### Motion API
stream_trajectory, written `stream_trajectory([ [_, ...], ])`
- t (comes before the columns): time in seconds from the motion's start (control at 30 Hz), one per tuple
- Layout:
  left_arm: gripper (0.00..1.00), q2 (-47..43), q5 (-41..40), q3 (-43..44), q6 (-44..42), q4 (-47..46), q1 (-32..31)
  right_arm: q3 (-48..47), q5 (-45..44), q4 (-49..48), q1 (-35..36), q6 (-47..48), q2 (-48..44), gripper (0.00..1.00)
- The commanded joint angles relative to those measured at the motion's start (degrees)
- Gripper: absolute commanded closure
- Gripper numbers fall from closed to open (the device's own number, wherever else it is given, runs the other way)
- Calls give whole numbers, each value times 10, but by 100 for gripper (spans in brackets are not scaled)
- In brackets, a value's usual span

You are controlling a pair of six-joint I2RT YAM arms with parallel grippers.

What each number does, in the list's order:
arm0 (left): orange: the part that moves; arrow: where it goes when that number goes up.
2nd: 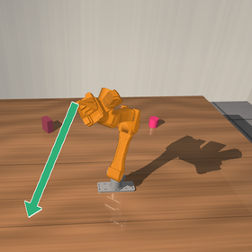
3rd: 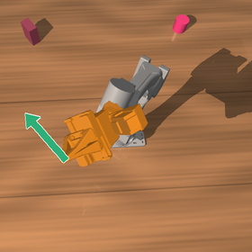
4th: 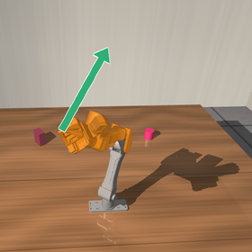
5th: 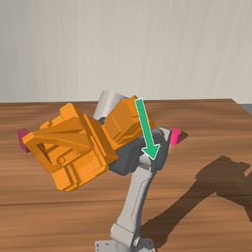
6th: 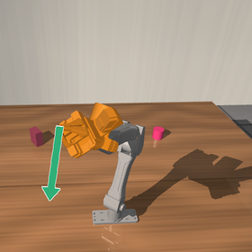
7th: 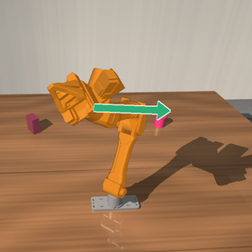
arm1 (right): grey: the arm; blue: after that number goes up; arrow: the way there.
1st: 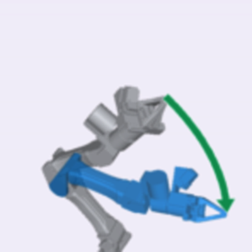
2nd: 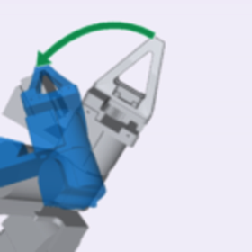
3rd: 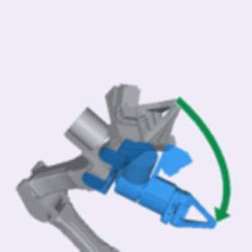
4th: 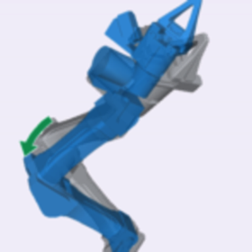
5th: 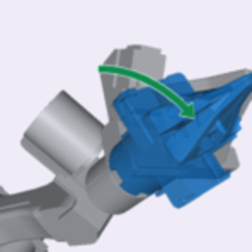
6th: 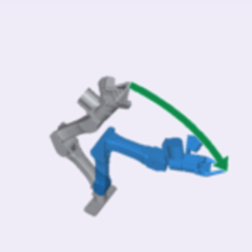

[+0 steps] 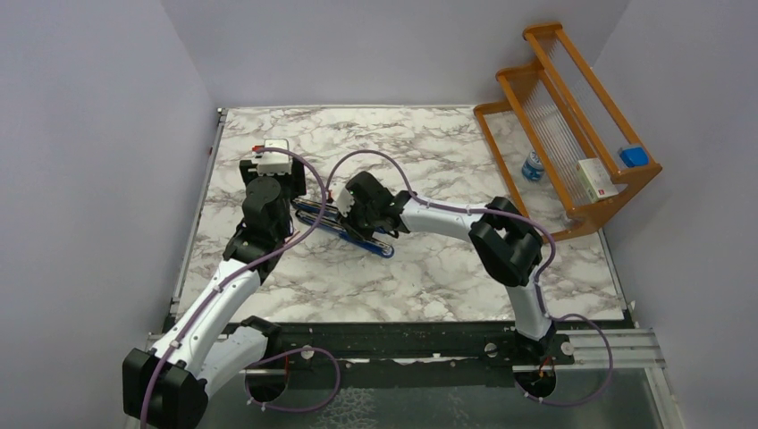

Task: Load the staples into the stapler

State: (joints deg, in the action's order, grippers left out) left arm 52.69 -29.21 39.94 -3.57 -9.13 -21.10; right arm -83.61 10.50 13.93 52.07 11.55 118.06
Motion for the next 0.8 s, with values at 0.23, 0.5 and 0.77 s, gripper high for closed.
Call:
stream_trajectory([
  [0.23,27,-16,-16,27,-21,1,2,-71,-21,-6,45,-20,56,83],
  [0.5,27,-8,-9,34,-22,6,1,-92,-54,-8,46,16,73,82],
  [0.77,27,-1,-20,51,-6,28,2,-82,-28,-26,46,-9,55,59],
])
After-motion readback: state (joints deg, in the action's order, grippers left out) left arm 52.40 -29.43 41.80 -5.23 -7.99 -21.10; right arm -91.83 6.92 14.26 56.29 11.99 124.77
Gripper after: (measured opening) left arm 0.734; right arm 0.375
